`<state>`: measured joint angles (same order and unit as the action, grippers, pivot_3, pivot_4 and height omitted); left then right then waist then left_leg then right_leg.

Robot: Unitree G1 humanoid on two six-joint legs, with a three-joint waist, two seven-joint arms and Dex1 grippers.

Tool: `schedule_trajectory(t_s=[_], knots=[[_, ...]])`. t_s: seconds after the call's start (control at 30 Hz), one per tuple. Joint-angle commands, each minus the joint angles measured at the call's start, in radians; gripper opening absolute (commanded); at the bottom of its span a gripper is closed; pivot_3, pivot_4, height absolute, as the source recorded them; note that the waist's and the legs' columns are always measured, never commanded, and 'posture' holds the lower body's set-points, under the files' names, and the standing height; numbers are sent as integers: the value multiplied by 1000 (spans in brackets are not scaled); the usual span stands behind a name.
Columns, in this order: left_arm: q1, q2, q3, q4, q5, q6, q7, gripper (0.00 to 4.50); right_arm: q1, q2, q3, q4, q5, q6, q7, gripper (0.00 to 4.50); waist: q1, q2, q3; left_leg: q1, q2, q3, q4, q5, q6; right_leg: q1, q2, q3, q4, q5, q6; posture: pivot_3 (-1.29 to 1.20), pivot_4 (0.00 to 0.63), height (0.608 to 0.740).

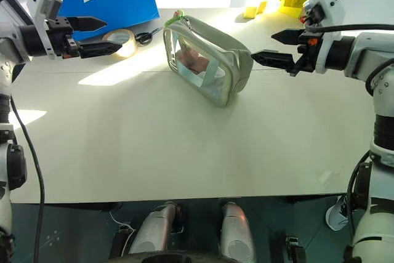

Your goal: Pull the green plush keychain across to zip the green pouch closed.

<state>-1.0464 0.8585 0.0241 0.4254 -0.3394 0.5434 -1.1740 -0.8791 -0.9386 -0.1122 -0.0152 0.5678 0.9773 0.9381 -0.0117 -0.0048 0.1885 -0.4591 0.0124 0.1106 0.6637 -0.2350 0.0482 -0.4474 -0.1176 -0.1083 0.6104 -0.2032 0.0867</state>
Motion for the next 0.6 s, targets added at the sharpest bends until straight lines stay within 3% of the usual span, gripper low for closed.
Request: schedule_trajectory(t_s=[0.03, 0.37, 0.5, 0.6], knots=[[-28, 12, 34, -20, -8, -11, -3, 4487, -11, 2, -17, -41, 14, -1, -6, 4499, 0, 0, 0, 0, 0, 0, 0, 0, 0, 0, 0, 0, 0, 0, 0, 0, 150, 740], [-10, 21, 17, -46, 28, -75, 9, 4487, -23, 30, 22, -27, -21, -34, -36, 4499, 1, 0, 0, 0, 0, 0, 1, 0, 0, 0, 1, 0, 1, 0, 0, 0, 150, 740], [-20, 19, -1, -76, 47, -110, -4, 4487, -67, 92, 61, -11, -47, -39, -77, 4499, -2, 0, 0, 0, 0, 0, 2, 1, -1, 0, 3, 0, 2, 0, 0, 0, 150, 740], [-75, -17, 11, -155, -23, -6, -17, 4487, -136, 165, 96, 35, -66, -51, -99, 4499, -1, 0, 0, 0, 0, 0, 2, 1, -1, 0, 4, 0, 3, 0, 0, 0, 150, 740]])
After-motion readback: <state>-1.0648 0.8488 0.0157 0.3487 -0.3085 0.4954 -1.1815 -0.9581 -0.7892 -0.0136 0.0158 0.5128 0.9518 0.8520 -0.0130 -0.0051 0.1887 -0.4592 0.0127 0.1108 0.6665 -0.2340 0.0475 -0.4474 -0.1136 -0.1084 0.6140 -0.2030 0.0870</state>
